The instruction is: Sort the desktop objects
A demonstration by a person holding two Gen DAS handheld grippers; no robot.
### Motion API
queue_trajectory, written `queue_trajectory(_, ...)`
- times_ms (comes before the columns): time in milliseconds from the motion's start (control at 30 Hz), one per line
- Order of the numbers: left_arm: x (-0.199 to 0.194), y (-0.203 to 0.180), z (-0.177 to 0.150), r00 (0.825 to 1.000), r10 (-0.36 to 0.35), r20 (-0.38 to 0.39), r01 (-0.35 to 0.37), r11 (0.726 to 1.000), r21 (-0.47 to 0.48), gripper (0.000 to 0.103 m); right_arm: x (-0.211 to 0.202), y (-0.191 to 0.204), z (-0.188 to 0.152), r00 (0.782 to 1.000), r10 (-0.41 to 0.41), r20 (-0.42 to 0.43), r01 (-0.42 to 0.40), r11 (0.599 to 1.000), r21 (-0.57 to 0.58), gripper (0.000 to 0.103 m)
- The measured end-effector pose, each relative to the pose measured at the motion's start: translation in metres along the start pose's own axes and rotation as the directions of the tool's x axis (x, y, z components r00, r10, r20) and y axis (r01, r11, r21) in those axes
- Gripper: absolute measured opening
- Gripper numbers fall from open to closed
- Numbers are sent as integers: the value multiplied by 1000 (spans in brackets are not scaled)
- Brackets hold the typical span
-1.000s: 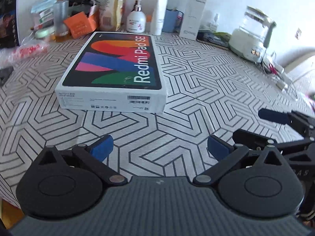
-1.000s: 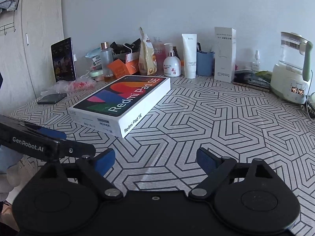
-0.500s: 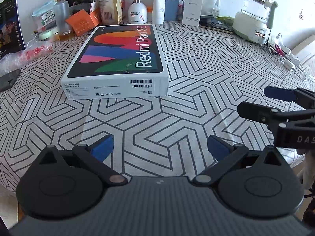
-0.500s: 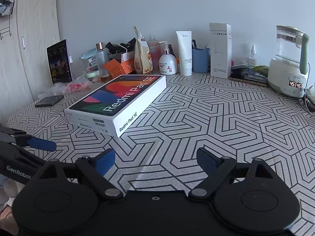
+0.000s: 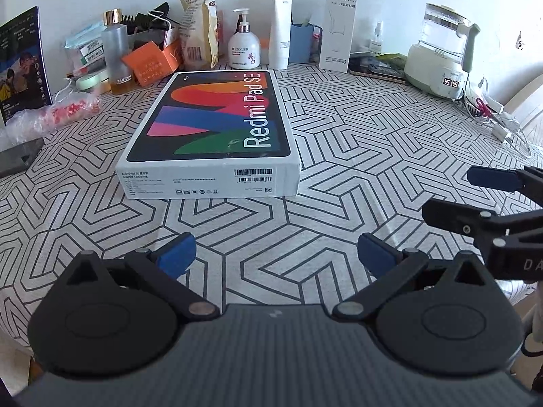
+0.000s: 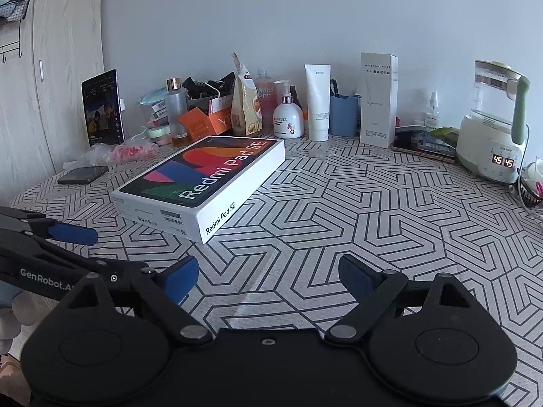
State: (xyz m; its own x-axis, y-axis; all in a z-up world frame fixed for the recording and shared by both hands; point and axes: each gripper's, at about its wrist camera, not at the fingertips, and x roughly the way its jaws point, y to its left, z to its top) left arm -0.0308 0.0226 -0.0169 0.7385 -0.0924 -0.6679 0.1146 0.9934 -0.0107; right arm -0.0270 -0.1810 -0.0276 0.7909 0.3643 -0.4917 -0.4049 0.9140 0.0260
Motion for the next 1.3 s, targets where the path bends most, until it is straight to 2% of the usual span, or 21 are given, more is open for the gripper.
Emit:
queue_trajectory(433, 2, -3, 5, 998, 22, 50, -23, 1000, 15, 103, 4, 0, 0, 999, 43, -2, -43, 999, 4, 93)
queue_trajectory(800, 2, -5, 9, 996, 29, 88, -32, 999, 26, 103, 5, -6, -1, 999, 44, -1, -44, 999, 21, 93)
queue_trajectory(967, 0, -4, 10, 996, 32, 80, -35, 999, 29, 103, 10, -4, 0, 996, 84, 0, -84, 996, 35, 93)
queue_trajectory(1300, 3, -2, 11, 998, 13, 55, -13, 1000, 14, 103, 8, -1, 0, 997, 78, 4, -78, 997, 17, 93)
